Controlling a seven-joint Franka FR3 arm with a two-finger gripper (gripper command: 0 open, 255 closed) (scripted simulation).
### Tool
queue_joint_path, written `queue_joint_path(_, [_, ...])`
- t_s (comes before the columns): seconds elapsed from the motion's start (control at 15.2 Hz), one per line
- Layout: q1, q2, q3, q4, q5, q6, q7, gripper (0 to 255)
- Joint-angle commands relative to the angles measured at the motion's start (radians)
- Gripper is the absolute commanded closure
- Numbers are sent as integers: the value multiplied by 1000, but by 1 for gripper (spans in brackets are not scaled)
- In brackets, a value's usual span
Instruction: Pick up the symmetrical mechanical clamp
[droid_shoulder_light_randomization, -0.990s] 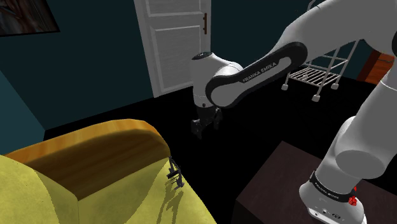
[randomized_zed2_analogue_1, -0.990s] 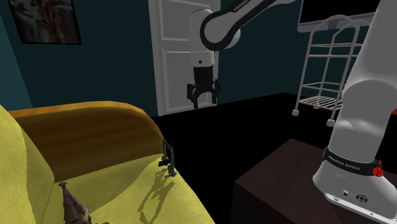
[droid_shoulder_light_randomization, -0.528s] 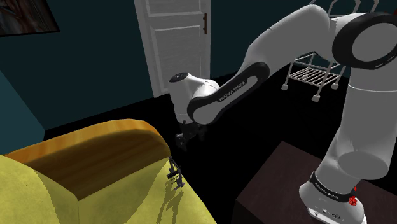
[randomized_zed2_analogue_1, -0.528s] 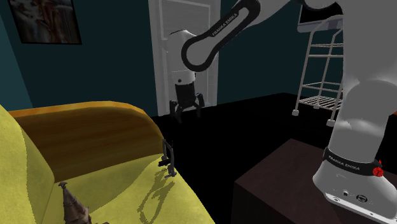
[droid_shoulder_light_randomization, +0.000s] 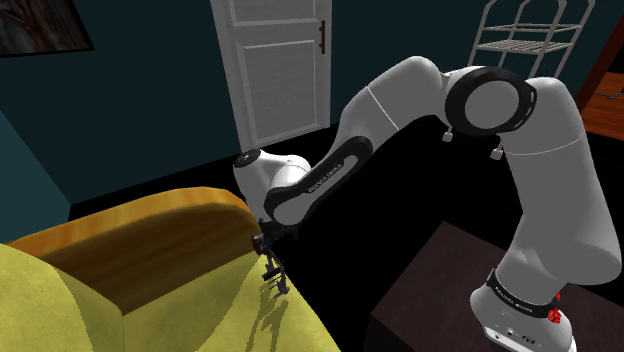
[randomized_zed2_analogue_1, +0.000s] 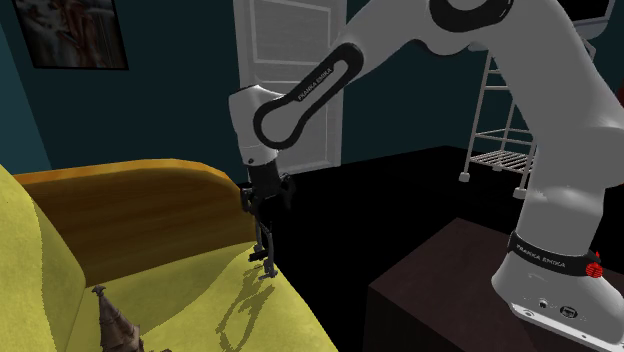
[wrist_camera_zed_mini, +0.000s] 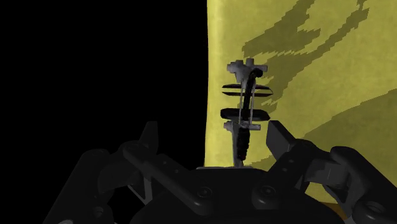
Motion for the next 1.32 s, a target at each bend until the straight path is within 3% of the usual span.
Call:
queue_joint_path(0.0, [40,92,-17,102,-25,-25,24,0])
queue_joint_path(0.07, [54,126,-23,140,-32,-34,31,0])
queue_joint_path(0.66, [68,195,-43,147,-56,26,48,0])
queue_joint_path(0.73, [69,197,-44,151,-56,25,48,255])
queue_joint_path(1.25, [69,198,-44,153,-56,24,48,255])
